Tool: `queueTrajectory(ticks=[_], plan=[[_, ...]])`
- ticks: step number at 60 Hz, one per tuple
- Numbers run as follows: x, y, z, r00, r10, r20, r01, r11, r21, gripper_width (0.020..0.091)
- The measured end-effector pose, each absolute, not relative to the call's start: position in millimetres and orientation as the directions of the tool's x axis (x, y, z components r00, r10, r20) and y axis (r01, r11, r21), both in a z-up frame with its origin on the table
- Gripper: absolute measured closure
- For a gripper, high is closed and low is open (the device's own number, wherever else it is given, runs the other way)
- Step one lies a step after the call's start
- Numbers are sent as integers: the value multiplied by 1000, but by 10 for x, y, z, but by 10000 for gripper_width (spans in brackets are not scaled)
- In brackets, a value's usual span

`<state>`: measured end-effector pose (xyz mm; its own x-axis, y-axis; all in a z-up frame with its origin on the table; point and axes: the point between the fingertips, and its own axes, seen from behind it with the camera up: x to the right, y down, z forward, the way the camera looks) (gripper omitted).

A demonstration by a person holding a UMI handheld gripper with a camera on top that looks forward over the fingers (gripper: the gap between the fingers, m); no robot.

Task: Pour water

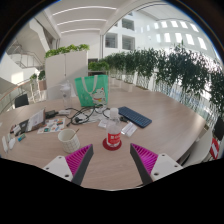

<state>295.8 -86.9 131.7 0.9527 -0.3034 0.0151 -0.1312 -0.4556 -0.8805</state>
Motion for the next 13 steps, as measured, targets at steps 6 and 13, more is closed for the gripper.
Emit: queueTrajectory(ticks=[6,13], plan=[[2960,-922,1407,943,-332,-3,-162,-450,-878,265],[2911,-927,1459,937,-349,-27,-192,-448,-873,264]])
